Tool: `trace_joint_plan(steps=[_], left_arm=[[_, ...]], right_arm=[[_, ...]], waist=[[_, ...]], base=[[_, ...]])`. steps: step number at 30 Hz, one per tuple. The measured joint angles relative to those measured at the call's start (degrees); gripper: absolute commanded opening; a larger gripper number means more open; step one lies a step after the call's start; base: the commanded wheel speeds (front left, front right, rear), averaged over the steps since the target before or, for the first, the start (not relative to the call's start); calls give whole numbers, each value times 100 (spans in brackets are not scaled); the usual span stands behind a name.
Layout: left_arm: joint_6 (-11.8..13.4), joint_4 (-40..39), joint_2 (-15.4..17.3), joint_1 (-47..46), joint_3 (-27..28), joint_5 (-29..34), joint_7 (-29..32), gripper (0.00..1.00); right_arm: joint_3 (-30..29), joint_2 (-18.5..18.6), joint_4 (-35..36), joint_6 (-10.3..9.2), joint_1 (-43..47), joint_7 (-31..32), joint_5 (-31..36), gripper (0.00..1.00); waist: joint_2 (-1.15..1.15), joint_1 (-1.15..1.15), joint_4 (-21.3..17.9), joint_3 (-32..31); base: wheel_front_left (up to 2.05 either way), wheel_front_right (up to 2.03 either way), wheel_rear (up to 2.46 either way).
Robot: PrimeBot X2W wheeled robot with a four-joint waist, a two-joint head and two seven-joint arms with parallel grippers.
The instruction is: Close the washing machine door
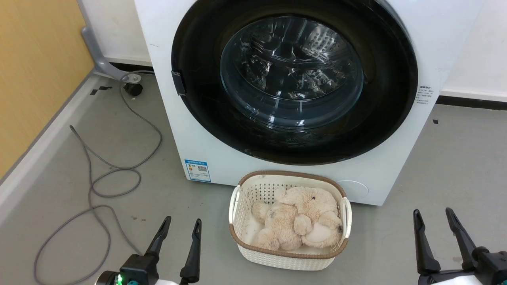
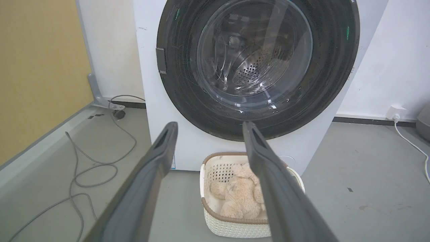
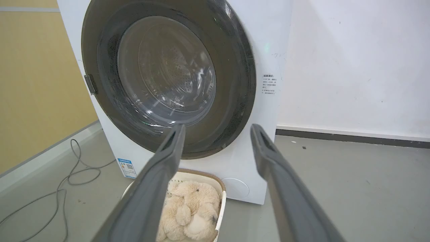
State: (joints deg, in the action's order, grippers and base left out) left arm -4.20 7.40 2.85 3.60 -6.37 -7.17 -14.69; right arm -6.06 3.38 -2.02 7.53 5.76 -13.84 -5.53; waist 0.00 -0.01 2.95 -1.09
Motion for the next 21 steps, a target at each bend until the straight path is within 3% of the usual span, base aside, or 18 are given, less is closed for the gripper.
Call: trace_joint_plan(steps=[13,14,21], left_arm=[[74,3,0,1,8,53,1,100],[73,3,0,0,3,49,4,0],[71,0,0,0,1,51,37,0]], right_arm=[[43,-14,47,0,14,13,-10,100],[44,-14,47,0,11,13,-7,0],[51,-14,47,0,9,44,-5,0]], waist=[[0,0,24,36],[0,0,24,37],[0,0,16,39]], base=[[0,0,0],[0,0,0],[0,0,0]])
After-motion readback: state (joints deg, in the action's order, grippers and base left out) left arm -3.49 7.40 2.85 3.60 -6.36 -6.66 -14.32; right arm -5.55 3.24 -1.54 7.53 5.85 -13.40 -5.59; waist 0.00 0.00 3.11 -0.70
